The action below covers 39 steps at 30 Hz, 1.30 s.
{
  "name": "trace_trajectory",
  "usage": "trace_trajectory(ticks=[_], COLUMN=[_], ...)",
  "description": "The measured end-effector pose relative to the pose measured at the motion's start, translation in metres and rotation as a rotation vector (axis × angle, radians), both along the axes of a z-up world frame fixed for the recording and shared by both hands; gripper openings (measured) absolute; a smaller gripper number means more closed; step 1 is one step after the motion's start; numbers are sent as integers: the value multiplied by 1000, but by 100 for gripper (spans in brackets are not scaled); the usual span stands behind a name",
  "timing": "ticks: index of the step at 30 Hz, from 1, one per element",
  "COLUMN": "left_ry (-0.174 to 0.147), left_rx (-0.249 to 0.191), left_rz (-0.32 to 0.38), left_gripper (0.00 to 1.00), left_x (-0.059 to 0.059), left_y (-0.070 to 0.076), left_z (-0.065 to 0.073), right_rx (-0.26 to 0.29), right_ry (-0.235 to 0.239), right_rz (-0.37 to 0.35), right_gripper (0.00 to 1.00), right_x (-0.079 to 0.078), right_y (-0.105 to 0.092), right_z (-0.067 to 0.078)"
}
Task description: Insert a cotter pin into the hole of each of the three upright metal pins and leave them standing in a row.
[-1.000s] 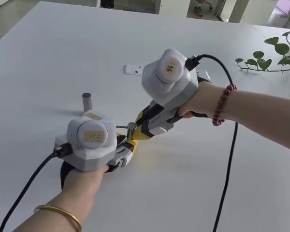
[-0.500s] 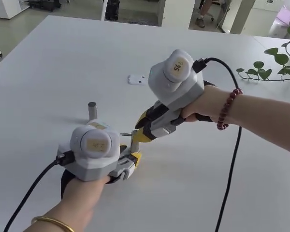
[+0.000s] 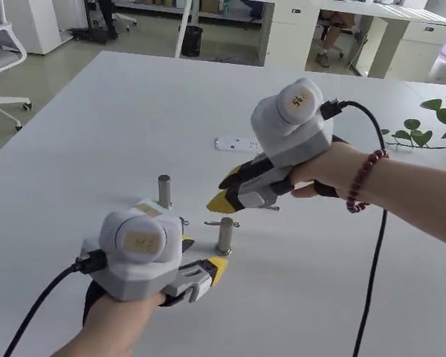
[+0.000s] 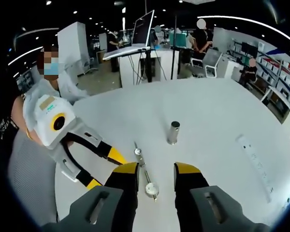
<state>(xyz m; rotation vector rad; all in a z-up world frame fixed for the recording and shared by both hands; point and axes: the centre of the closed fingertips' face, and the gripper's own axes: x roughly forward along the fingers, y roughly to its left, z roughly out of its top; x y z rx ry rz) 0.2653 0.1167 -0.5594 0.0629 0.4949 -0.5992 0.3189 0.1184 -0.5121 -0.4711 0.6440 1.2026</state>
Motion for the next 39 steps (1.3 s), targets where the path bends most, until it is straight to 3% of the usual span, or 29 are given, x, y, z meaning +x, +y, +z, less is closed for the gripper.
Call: trace_trajectory(ticks=[8,16,20,26,31,39], left_ry=[-16,-14,-8,-31,-25,-25], left_rx=[-34,-41,-49,-41,-27,-34], left_rz=[39,71,87,96,93,92], left_gripper=[45,56,63,66,68,71], left_x=[-9,-15,-16,-15,-16,-16], left_y=[18,32,38,44,45,47], left_z=[17,21,22,27,24,23], right_rx=[89,143,114,161,174,172], right_ry=[0,15,-20,-8,-12,-21], right_rz=[-75,-127,-128,-151,-138,-131], right_gripper=[28,29,28,27,26,22], right_x=[25,39,48,55,55,70], right_y=[18,36,41,54,68,84], right_z=[7,-2,-15,-22,-30,-48])
